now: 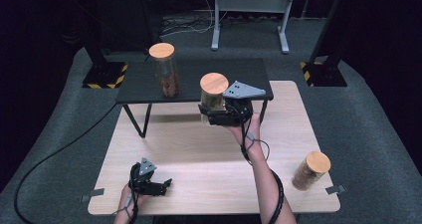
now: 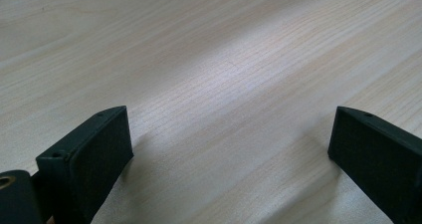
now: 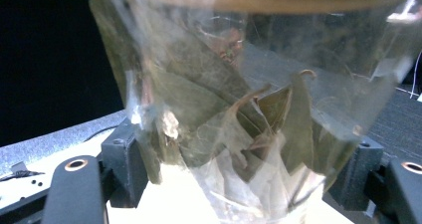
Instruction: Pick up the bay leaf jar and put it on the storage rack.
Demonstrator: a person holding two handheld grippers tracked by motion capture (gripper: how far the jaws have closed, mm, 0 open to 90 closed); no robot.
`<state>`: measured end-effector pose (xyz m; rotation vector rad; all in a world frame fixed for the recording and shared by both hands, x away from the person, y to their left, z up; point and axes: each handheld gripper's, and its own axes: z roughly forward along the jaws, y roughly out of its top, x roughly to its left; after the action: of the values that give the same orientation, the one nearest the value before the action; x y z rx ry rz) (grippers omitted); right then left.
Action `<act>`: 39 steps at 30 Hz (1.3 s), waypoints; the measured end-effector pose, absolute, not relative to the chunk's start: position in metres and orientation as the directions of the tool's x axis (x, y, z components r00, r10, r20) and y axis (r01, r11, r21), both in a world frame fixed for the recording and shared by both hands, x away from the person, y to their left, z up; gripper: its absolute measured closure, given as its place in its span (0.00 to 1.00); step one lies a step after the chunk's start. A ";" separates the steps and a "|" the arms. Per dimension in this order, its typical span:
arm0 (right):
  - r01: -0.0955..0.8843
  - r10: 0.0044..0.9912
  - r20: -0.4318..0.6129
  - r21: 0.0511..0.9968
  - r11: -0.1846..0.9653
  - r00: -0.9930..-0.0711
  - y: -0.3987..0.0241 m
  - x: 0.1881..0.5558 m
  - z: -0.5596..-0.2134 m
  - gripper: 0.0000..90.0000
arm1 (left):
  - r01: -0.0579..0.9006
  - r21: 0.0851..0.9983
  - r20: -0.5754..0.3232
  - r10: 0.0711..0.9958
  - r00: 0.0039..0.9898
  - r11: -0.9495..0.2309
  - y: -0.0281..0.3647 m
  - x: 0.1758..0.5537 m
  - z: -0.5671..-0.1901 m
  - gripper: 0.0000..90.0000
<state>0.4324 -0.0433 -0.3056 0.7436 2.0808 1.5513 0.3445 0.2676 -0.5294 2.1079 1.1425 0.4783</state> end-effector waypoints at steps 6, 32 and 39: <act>0.156 0.653 -0.023 0.964 0.216 -0.757 -0.046 0.433 -0.297 0.28 | 0.586 0.714 -0.002 0.837 0.548 -0.382 0.268 0.344 -0.529 0.03; 0.140 0.665 -0.037 0.968 0.210 -0.746 -0.046 0.442 -0.268 0.28 | 0.586 0.715 -0.002 0.836 0.548 -0.383 0.268 0.344 -0.529 0.03; 0.143 0.672 -0.038 0.967 0.213 -0.739 -0.044 0.448 -0.264 0.28 | 0.586 0.714 -0.001 0.836 0.549 -0.383 0.268 0.344 -0.529 0.03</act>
<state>0.4483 -0.0440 -0.2637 0.7537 2.0385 1.5485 0.3445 0.2677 -0.5294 2.1103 1.1395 0.4772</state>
